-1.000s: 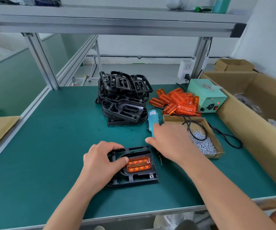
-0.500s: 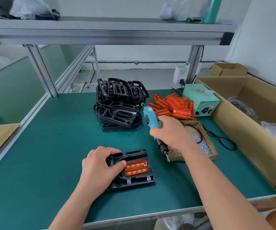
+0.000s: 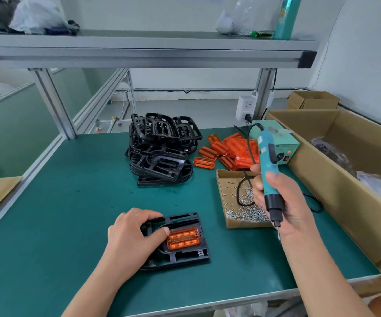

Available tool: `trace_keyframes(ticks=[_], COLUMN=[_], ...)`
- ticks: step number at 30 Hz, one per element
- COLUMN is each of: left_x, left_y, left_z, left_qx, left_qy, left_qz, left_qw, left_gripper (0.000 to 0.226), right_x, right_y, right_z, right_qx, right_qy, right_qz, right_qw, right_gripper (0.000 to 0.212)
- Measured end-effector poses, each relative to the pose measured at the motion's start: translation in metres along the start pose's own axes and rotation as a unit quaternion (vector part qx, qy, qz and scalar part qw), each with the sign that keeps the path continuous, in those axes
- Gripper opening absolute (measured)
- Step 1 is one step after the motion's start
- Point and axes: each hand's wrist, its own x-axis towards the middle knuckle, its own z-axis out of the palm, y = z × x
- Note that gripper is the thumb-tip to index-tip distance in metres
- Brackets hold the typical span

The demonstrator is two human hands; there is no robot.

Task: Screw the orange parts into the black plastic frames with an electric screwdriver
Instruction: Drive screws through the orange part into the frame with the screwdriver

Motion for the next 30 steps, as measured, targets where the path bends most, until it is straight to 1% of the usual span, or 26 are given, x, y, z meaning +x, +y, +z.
trace_keyframes(ticks=[2,4,6,10,11,13,15,17,20,22,25,28,30], left_x=[0.001,0.001,0.001,0.004,0.006,0.012,0.018,0.026,0.039,0.048,0.059,0.069,0.072], left_y=[-0.001,0.0,0.001,0.002,0.003,0.008,0.022,0.042,0.078,0.102,0.13,0.146,0.149], left_z=[-0.001,-0.002,-0.004,-0.008,-0.009,-0.009,-0.006,0.002,0.026,0.048,0.08,0.105,0.116], left_qx=[0.0,-0.001,0.001,0.034,0.053,0.126,0.171,0.155,0.079,0.069,0.096,0.2,0.251], left_qy=[-0.006,-0.015,-0.023,-0.045,-0.049,-0.041,-0.021,-0.021,-0.072,-0.107,-0.142,-0.175,-0.208], left_qz=[0.001,0.0,-0.003,0.008,0.014,0.039,0.085,0.14,0.206,0.245,0.295,0.352,0.36], left_qw=[1.0,1.0,1.0,0.998,0.997,0.99,0.981,0.978,0.973,0.961,0.94,0.897,0.874], left_gripper=[0.021,0.023,0.023,0.031,0.035,0.044,0.047,0.048,0.037,0.031,0.028,0.033,0.034], right_x=[0.0,0.003,0.007,0.021,0.025,0.032,0.037,0.041,0.044,0.043,0.042,0.041,0.041], right_y=[-0.001,-0.002,-0.004,-0.015,-0.019,-0.027,-0.032,-0.034,-0.028,-0.023,-0.018,-0.017,-0.016], right_z=[-0.006,-0.01,-0.012,-0.015,-0.016,-0.019,-0.021,-0.022,-0.025,-0.028,-0.032,-0.033,-0.033], right_qx=[0.015,0.017,0.022,0.05,0.061,0.085,0.114,0.14,0.151,0.133,0.102,0.088,0.079], right_qy=[0.014,0.043,0.066,0.121,0.135,0.161,0.185,0.209,0.247,0.264,0.277,0.268,0.263], right_qz=[-0.022,-0.046,-0.063,-0.117,-0.137,-0.18,-0.209,-0.217,-0.216,-0.216,-0.22,-0.224,-0.225], right_qw=[1.0,0.998,0.996,0.984,0.979,0.967,0.954,0.943,0.933,0.931,0.93,0.933,0.935], right_gripper=[0.045,0.025,0.017,0.025,0.025,0.024,0.022,0.024,0.023,0.022,0.023,0.024,0.022])
